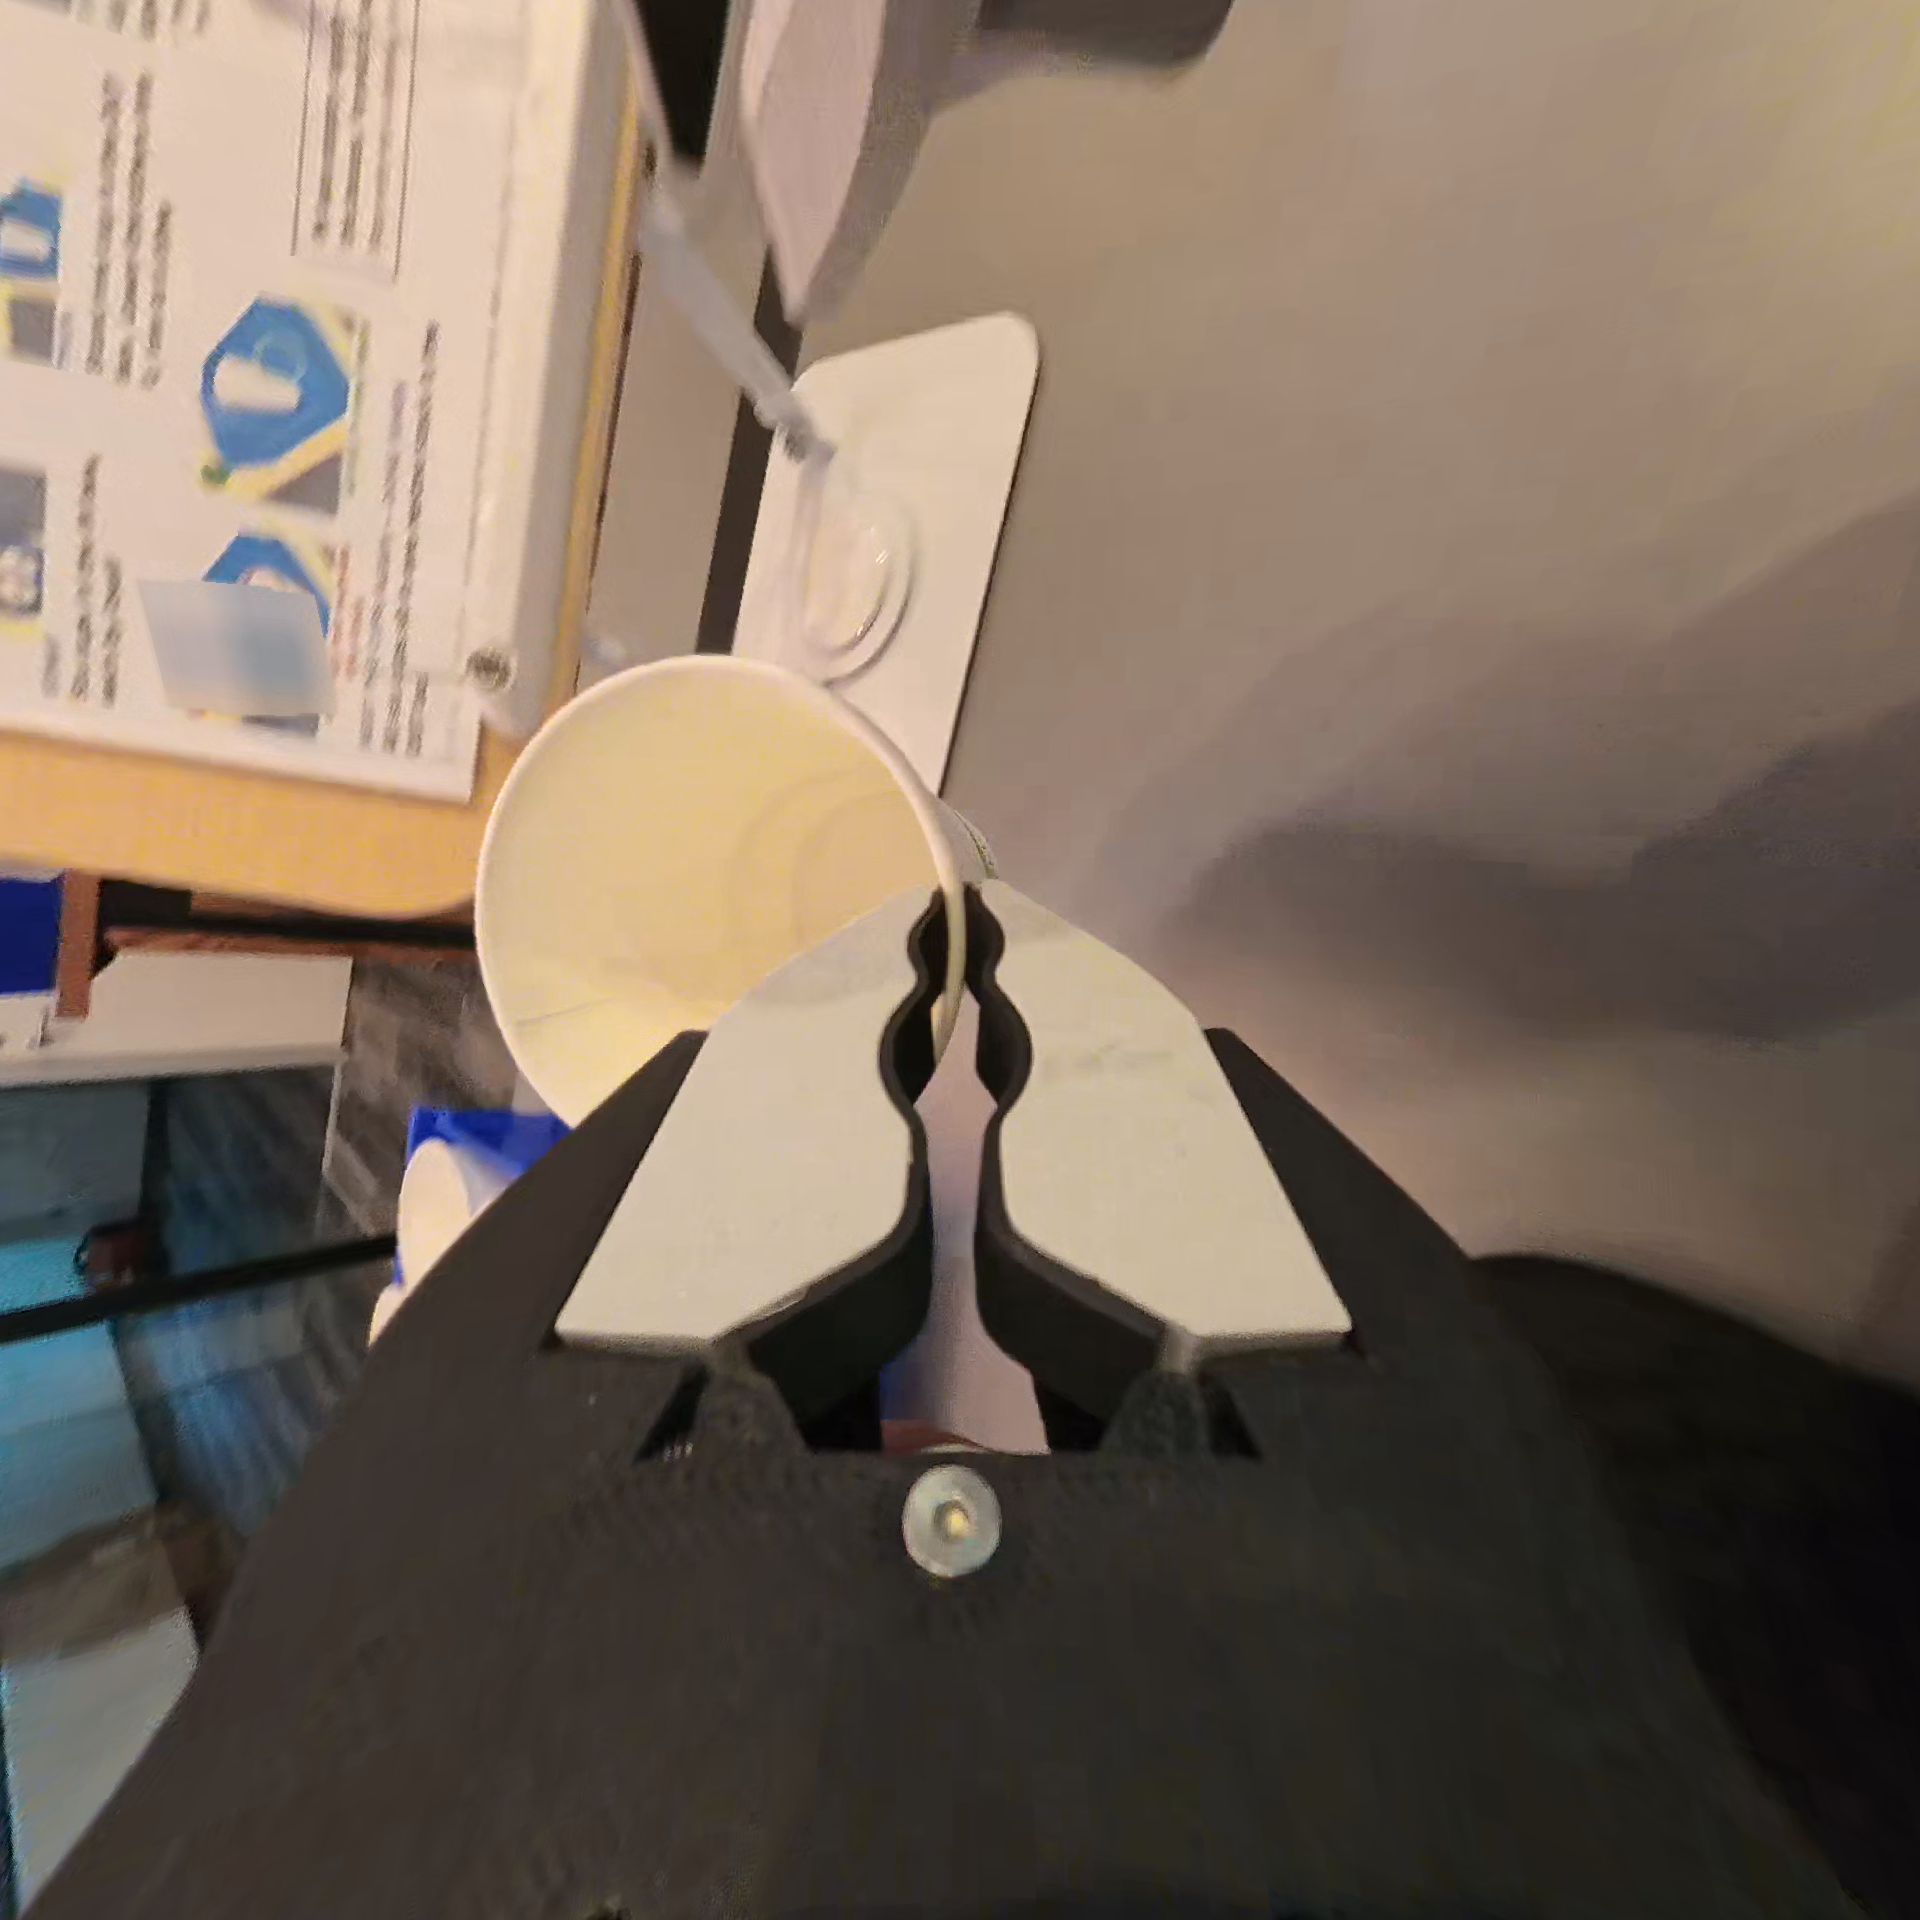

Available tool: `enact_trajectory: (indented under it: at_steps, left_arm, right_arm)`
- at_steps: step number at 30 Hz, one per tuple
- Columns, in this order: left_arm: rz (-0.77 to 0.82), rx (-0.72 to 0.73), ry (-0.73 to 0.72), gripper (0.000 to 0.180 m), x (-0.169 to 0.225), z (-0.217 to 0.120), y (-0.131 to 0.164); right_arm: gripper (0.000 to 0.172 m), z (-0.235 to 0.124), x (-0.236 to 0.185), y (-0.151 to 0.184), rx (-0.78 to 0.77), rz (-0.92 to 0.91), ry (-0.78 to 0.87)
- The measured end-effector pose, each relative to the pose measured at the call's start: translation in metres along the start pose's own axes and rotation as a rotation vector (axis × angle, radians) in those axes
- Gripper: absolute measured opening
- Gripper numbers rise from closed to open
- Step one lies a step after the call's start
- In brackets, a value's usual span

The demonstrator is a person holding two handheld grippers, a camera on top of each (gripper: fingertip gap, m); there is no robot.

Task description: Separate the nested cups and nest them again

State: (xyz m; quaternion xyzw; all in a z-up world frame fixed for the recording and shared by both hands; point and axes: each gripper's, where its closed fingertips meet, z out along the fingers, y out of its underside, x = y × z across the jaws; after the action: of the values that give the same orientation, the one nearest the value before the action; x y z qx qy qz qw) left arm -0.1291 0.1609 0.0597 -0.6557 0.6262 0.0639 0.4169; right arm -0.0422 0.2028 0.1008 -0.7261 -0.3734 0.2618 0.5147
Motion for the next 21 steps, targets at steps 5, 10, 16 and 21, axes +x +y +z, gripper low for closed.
enact_trajectory:
  at_steps: [5,10,16,21]
  left_arm:
    - [0.053,0.067,0.076,0.002,0.018,0.017,-0.031]
    - [0.035,0.151,0.223,0.002,0.035,0.020,-0.052]
    - [0.061,0.210,0.428,0.002,0.049,0.015,-0.077]
    - [0.212,0.151,0.529,0.002,0.056,0.017,-0.082]
  right_arm:
    - [0.059,-0.001,-0.003,0.006,0.012,0.116,-0.113]
    - [0.083,-0.020,0.004,0.024,0.020,0.074,-0.199]
    - [0.096,-0.037,-0.002,0.040,-0.049,-0.149,-0.312]
    - [0.081,-0.046,0.005,0.030,-0.125,-0.146,-0.377]
